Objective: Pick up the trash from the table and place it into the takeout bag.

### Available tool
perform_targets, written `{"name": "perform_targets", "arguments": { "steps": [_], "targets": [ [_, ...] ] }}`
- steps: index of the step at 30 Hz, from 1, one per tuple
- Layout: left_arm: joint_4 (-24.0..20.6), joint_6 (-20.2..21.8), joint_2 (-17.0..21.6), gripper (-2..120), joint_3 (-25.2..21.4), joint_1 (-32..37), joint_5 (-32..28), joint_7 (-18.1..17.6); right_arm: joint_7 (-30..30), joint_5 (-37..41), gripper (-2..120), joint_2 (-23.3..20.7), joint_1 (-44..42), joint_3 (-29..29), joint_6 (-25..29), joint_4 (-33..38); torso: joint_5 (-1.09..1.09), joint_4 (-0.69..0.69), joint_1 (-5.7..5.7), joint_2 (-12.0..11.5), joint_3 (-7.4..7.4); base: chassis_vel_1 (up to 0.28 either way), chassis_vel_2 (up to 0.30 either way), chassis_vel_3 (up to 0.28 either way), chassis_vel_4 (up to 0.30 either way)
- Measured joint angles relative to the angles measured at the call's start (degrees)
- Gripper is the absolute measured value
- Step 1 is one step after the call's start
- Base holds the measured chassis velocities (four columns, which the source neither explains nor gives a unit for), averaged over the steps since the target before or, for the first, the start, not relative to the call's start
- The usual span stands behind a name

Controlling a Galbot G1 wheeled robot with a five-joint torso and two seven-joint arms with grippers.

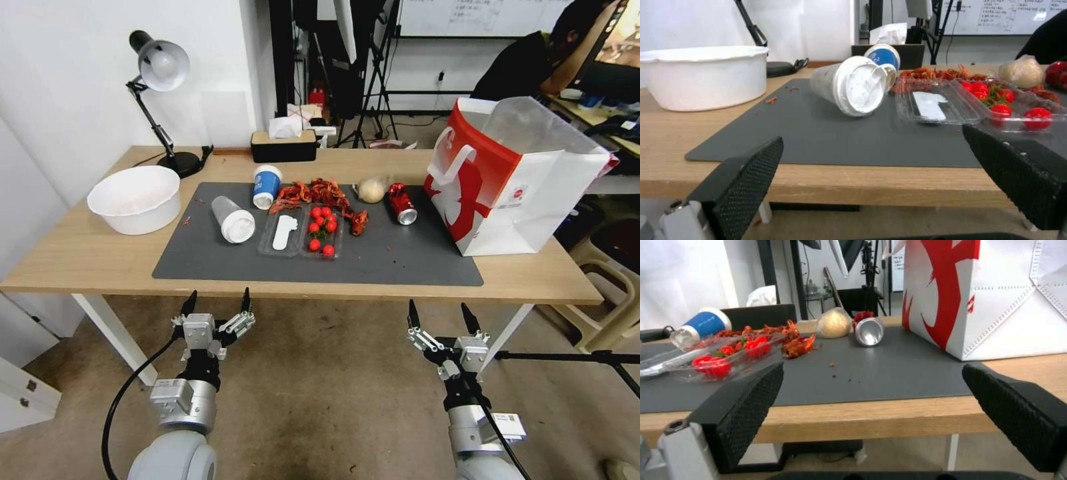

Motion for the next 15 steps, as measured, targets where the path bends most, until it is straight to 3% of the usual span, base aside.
{"name": "perform_targets", "arguments": {
  "steps": [9,15],
  "targets": [
    [0.02,-0.15,-0.39,100,-0.37,-0.3,-0.1,-0.08,2.45,3.79,100,-1.76,4.53,-0.64,-5.43,1.5,0.0,0.0,0.0,0.0,0.0,0.0,0.0,0.0,0.0],
    [-0.1,-0.35,-0.69,100,-0.59,-0.51,-0.33,-0.13,5.1,12.28,100,-4.74,12.67,-1.71,-12.66,1.4,0.0,0.0,0.0,0.0,0.01,0.0,0.0,0.0,0.0]
  ]
}}
